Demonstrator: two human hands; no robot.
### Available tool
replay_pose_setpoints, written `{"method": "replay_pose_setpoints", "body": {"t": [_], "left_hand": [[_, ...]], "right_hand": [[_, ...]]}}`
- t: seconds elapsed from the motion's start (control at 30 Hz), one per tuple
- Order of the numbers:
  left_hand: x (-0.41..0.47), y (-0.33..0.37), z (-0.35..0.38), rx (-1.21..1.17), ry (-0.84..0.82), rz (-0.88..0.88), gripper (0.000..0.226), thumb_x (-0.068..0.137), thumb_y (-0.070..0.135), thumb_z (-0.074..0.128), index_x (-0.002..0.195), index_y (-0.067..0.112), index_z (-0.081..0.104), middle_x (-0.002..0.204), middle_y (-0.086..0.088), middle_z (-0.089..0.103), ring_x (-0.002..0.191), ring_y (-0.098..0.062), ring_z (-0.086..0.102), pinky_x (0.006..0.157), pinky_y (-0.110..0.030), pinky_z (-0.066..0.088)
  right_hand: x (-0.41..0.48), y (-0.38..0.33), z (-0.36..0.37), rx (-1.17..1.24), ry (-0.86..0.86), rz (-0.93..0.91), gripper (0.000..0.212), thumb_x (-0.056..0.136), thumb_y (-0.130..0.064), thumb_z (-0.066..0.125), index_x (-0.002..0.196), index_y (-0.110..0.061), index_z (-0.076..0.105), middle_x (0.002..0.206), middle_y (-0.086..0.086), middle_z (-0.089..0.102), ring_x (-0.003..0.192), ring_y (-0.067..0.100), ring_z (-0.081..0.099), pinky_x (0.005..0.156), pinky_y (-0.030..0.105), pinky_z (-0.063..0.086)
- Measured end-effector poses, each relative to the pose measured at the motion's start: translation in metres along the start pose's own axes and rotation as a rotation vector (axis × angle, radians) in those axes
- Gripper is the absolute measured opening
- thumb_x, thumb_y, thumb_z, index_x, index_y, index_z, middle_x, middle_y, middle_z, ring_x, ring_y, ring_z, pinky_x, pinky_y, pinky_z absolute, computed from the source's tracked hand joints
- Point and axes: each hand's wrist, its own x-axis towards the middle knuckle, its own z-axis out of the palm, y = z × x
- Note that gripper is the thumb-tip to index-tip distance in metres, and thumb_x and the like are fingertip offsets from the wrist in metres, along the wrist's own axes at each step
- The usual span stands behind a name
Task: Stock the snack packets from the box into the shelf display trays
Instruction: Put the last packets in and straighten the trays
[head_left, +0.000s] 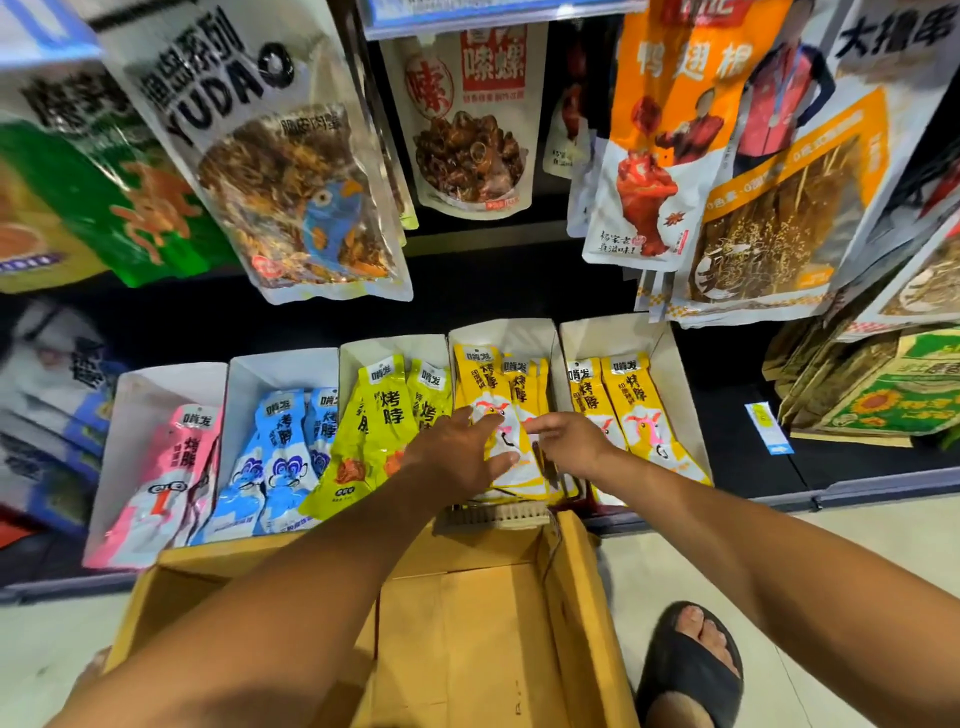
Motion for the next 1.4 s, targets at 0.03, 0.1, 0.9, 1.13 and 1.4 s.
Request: {"method": "replay_pose_setpoints", "body": {"t": [0.03,0.1,0.9,1.13,1.4], "left_hand": [[0.000,0.002,-0.001,-0.013,-0.005,-0.012,0.076,0.093,0.074,0.045,0.158,0.037,0.028,0.166,-0.010,0.027,0.149,-0.036,0.033,0.116,-0.047,0.038],[0.000,0.004,-0.003,-0.011,-0.028,-0.025,0.082,0.090,0.075,0.051,0.158,0.036,0.027,0.168,-0.010,0.023,0.150,-0.035,0.030,0.117,-0.046,0.037],[0.007,-0.004,-0.006,0.402,-0.146,0.039,0.093,0.093,0.071,0.049,0.162,0.023,0.011,0.166,-0.011,0.024,0.145,-0.034,0.039,0.114,-0.052,0.032],[0.008,-0.004,0.007,0.408,-0.110,0.027,0.094,0.093,0.070,0.053,0.162,0.020,0.012,0.171,-0.011,0.008,0.153,-0.030,0.027,0.119,-0.048,0.031],[0.010,-0.012,0.008,0.442,-0.129,0.031,0.098,0.093,0.076,0.041,0.164,0.025,-0.003,0.173,-0.005,-0.004,0.159,-0.029,0.004,0.126,-0.054,0.007]], "right_hand": [[0.001,0.001,-0.001,0.006,0.034,0.019,0.022,0.095,-0.009,0.060,0.107,-0.024,0.070,0.127,0.003,0.067,0.103,0.018,0.064,0.087,0.030,0.053],[0.002,0.004,0.000,0.015,0.079,0.092,0.022,0.091,-0.024,0.072,0.111,-0.023,0.064,0.116,0.006,0.069,0.094,0.022,0.067,0.085,0.035,0.058],[-0.006,0.008,-0.017,-0.352,0.036,-0.043,0.065,0.090,-0.042,0.070,0.148,-0.024,0.045,0.137,0.012,0.055,0.125,0.029,0.055,0.095,0.031,0.045],[-0.026,0.003,-0.013,-0.671,-0.028,-0.194,0.077,0.085,-0.064,0.064,0.152,-0.040,0.034,0.163,-0.005,0.014,0.136,0.023,0.046,0.100,0.038,0.048],[-0.025,0.005,-0.021,-0.928,-0.035,-0.224,0.073,0.091,-0.069,0.047,0.154,-0.040,0.027,0.160,-0.003,0.026,0.139,0.028,0.041,0.098,0.041,0.046]]}}
